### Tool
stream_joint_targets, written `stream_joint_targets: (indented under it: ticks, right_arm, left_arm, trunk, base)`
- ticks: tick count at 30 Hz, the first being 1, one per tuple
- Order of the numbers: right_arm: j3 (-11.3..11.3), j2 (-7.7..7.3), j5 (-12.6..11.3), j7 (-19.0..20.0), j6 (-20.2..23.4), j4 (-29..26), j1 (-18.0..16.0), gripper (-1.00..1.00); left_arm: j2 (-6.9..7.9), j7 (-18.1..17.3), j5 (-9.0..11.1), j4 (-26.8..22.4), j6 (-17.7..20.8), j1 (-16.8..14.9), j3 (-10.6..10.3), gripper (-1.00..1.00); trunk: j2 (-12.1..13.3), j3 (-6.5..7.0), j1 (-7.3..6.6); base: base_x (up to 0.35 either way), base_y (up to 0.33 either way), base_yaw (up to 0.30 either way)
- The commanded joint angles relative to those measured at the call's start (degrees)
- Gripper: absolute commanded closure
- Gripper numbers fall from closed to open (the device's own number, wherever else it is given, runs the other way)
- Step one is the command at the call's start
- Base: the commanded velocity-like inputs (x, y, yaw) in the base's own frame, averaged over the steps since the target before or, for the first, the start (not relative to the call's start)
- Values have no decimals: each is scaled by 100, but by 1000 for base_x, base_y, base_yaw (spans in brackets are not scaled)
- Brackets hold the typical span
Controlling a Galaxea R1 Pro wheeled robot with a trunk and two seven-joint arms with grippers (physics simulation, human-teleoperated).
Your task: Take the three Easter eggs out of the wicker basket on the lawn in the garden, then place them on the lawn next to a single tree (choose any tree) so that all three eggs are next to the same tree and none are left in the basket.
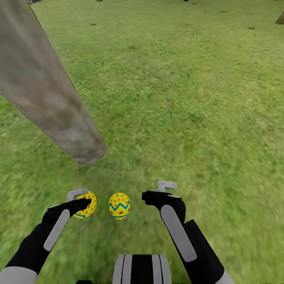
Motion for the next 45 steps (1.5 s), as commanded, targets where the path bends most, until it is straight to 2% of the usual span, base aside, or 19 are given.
stream_joint_targets:
  ticks: [1, 10, 12, 14, 18, 28, 37, 45]
  right_arm:
    - [5, 0, -50, -59, 14, -5, -5, -100]
    - [15, -1, -50, -59, 5, -5, -5, -100]
    - [99, -3, -48, -59, 4, -5, -5, -100]
    - [201, -2, -49, -59, -2, -5, -5, -100]
    - [247, 0, -50, -55, -11, -5, -5, -100]
    - [252, 0, -48, -56, -14, -5, -5, -100]
    - [252, 0, -49, -53, -15, -5, -5, -100]
    - [252, 0, -50, -51, -15, -5, -5, -100]
  left_arm:
    - [15, 57, 67, -7, 8, -2, -14, 100]
    - [16, 58, 76, -21, 5, -3, -10, 100]
    - [10, 56, 76, -54, -8, -3, -5, 100]
    - [8, 51, 76, -75, -68, -6, -3, 100]
    - [16, 54, 71, -55, -116, -10, -14, 100]
    - [-10, 57, 74, -27, -239, -98, -28, 100]
    - [-11, 49, 76, -25, -241, -99, -29, 100]
    - [-11, 49, 76, -30, -241, -99, -29, 100]
  trunk:
    - [-2, -4, -1]
    - [-13, -182, 19]
    - [-15, -226, 25]
    - [-15, -226, 25]
    - [-18, -270, 30]
    - [-21, -315, 35]
    - [-29, -447, 50]
    - [-31, -492, 55]
  base:
    - [0, 0, 0]
    - [0, 0, 0]
    - [0, 0, 0]
    - [0, 0, 0]
    - [0, 0, 0]
    - [0, 0, 0]
    - [0, 0, 0]
    - [0, 0, 0]
